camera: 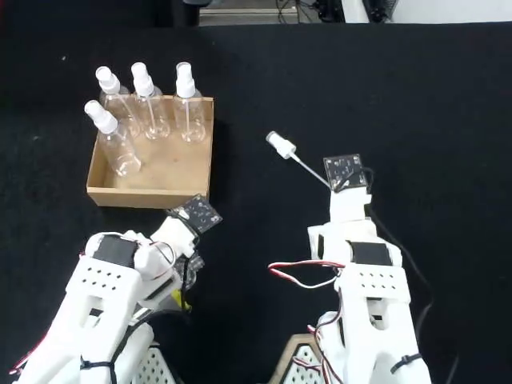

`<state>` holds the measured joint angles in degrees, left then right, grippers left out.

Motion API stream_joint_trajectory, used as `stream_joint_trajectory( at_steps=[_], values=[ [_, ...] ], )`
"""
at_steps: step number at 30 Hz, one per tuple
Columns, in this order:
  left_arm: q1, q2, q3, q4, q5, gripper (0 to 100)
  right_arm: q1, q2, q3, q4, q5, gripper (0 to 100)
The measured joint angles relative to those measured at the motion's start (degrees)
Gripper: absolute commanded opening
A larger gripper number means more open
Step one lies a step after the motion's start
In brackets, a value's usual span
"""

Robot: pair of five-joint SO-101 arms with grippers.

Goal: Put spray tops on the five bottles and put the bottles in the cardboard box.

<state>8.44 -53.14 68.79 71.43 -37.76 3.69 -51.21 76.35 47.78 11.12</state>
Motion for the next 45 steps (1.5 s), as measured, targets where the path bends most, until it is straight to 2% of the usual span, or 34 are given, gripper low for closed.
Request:
stream_joint_trajectory(
  at_steps=[7, 12, 14, 17, 20, 23, 28, 30, 35, 40, 45],
  values=[
    [4.57, 0.0, 1.23, -3.16, -0.09, 34, 0.0, 0.0, 0.0, 0.0, 0.0, 6.8],
    [4.57, 0.0, 4.31, -6.86, -0.09, 33, 0.0, 0.0, 0.0, 0.0, 0.0, 6.8],
    [4.57, 0.0, 4.31, -7.03, -0.09, 24, 0.0, 0.0, 0.0, 0.0, 0.0, 6.8],
    [4.57, 0.0, 4.31, -7.21, -0.09, 2, 0.0, 0.0, 0.0, 0.0, 0.0, 6.8],
    [4.66, 0.0, 4.31, -7.21, -0.09, 9, 0.0, 0.0, -0.35, 1.23, 0.0, 6.8],
    [4.66, 0.0, 4.57, -7.3, 1.93, 7, 0.0, 0.0, -4.48, 6.24, 0.18, 6.8],
    [7.21, -0.09, 6.07, -12.13, 11.25, 3, 0.0, 0.18, -16.79, 14.42, 2.73, 7.7],
    [7.3, -0.62, 7.21, -15.65, 15.03, 3, 0.0, 2.29, -22.51, 17.05, 3.52, 12.4],
    [7.56, -0.79, 8.44, -18.9, 17.76, 3, 0.18, 15.65, -36.75, 21.45, 5.36, 24.9],
    [7.56, -0.79, 8.7, -19.34, 17.93, 3, -0.88, 31.12, -47.12, 20.57, 10.64, 25.4],
    [7.56, -0.79, 8.79, -19.34, 17.93, 3, -6.15, 42.81, -51.34, 14.86, 13.71, 25.5]
  ],
)
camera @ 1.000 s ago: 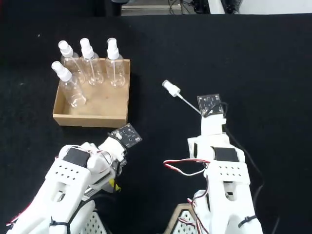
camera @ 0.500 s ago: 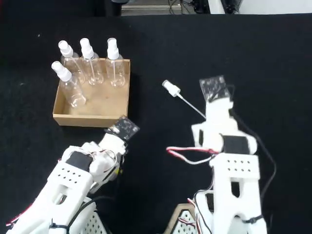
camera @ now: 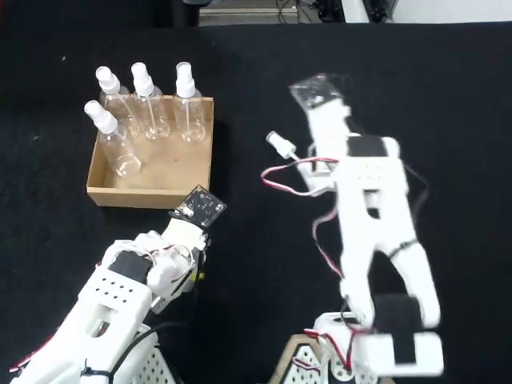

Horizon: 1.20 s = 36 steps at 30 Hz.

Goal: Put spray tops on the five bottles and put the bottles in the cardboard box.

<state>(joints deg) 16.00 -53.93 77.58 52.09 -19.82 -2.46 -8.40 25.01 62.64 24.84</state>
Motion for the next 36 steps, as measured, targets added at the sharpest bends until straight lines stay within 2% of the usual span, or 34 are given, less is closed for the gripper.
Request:
stream_joint_trajectory(
  at_steps=[4, 13, 20, 26, 28, 32, 34, 36],
  values=[
    [0.09, -0.18, 1.32, -2.37, 0.0, 3, -3.52, 6.95, -0.88, -7.38, -1.76, 25.5],
    [0.18, -0.18, 1.76, -3.25, 0.09, 3, -4.13, 19.16, -0.97, -24.26, -2.11, 25.5],
    [0.18, -0.18, 1.76, -3.25, 0.09, 3, -4.13, 23.65, -0.97, -31.38, -2.2, 25.5],
    [0.18, -0.18, 1.76, -3.25, 0.09, 3, -7.03, 23.91, -0.97, -32.09, -2.2, 25.3],
    [0.18, -0.18, 1.76, -3.25, 0.09, 3, -7.56, 23.91, -0.97, -32.09, -2.2, 21.4],
    [0.18, -0.18, 1.76, -3.25, 0.09, 3, -7.65, 24.53, -0.97, -32.18, -2.2, 0.3],
    [0.18, -0.18, 1.76, -3.25, 0.09, 3, -7.56, 26.02, -0.97, -32.35, -2.2, 3.8],
    [0.18, -0.18, 1.76, -3.25, 0.09, 3, -7.21, 26.37, -1.05, -32.44, -2.11, 1.0]
  ],
)
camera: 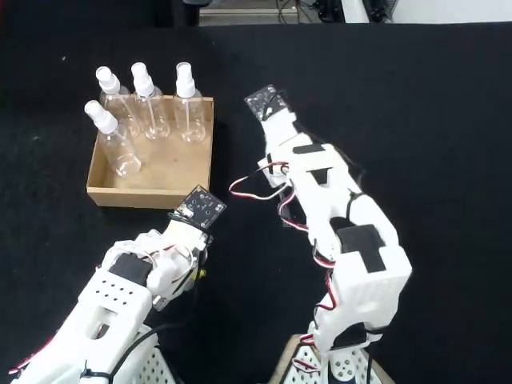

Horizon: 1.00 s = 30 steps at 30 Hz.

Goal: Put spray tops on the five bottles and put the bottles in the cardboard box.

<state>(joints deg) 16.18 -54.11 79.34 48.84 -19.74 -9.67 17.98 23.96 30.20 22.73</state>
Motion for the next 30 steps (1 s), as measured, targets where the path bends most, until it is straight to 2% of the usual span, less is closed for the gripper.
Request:
stream_joint_trajectory(
  at_steps=[4, 13, 18, 20, 22, 25, 30],
  values=[
    [0.0, 0.0, 0.0, 0.0, 0.0, 3, 3.52, -0.53, 0.0, 1.49, -0.09, 1.1],
    [0.0, 0.0, 0.0, 0.0, 0.0, 3, 15.56, -11.96, 0.26, 24.97, -0.18, 1.1],
    [0.0, 0.0, 0.0, 0.0, 0.0, 3, 17.93, -12.75, 3.25, 27.52, -0.18, 1.9],
    [0.0, 0.0, 0.0, 0.0, 0.0, 3, 17.76, -12.84, 3.25, 27.6, -0.09, 8.3],
    [0.0, 0.0, 0.0, 0.0, 0.0, 3, 16.62, -12.84, 3.25, 28.13, -0.26, 19.7],
    [0.0, 0.0, 0.0, 0.0, 0.0, 3, 11.69, -12.84, 2.9, 29.98, -0.09, 33.1],
    [0.0, 0.0, 0.0, 0.0, 0.0, 3, 2.46, -12.84, -2.11, 30.86, -0.09, 29.6]
  ],
)
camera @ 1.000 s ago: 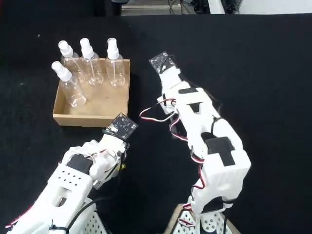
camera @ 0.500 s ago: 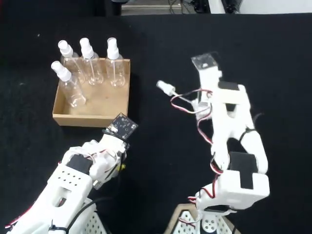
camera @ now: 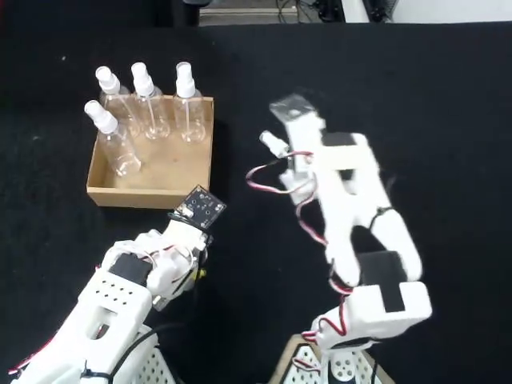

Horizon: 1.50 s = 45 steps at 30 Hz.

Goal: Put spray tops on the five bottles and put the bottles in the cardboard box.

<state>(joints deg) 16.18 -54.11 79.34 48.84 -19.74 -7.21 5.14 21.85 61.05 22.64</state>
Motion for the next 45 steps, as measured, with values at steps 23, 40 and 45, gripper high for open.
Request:
stream_joint_trajectory(
  at_steps=[23, 40, 45],
  values=[
    [0.0, 0.0, 0.0, 0.0, 0.0, 3, -6.68, 15.12, -1.85, -30.51, -0.18, 22.2],
    [0.0, 0.0, 0.0, 0.0, 0.0, 3, 5.27, 0.62, 10.55, -23.3, -0.09, 0.9],
    [0.0, 0.0, 0.0, 0.0, 0.0, 3, 10.2, -12.66, 23.47, -22.86, 0.0, 5.6]
  ],
)
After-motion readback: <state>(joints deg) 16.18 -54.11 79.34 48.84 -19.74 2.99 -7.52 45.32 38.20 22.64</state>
